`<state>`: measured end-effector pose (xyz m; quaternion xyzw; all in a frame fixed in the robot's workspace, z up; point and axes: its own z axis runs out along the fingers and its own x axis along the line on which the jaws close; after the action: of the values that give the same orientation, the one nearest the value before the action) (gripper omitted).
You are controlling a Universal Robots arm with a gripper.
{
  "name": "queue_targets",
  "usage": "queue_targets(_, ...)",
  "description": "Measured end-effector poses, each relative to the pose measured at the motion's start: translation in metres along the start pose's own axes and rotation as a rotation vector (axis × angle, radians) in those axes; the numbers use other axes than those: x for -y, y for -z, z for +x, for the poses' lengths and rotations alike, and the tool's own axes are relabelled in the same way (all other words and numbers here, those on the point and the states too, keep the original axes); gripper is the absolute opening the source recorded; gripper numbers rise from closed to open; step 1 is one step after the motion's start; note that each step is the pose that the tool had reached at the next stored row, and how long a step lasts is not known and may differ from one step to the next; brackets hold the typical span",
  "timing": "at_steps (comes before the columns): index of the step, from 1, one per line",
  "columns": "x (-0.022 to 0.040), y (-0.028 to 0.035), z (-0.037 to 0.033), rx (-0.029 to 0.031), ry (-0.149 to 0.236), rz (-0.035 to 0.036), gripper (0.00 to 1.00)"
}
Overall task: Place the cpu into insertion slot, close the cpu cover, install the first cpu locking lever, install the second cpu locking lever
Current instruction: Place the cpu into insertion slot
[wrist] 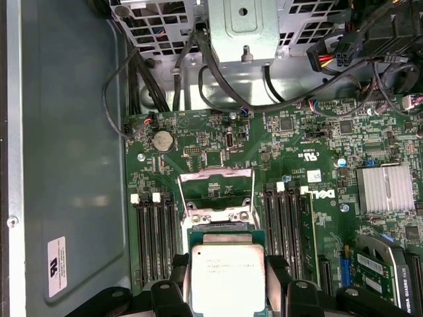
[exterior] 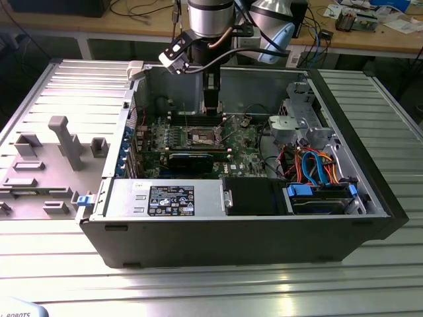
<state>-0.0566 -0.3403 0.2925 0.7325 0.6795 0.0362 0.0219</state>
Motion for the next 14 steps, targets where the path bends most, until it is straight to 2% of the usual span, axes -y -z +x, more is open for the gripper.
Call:
queue_targets(6,0.0026,-0.0067,-0.0003,-0.0005,0.004,0.0003,0.54)
queue_targets(8,0.0030,-0.0088,-0.0004,-0.0035,0.023,0.0007,0.54)
queue_targets(11,0.0037,-0.0130,-0.0005,-0.0083,0.078,0.0020,0.54)
queue_targets(14,0.0038,-0.0139,-0.0005,-0.0086,0.082,0.0023,0.54)
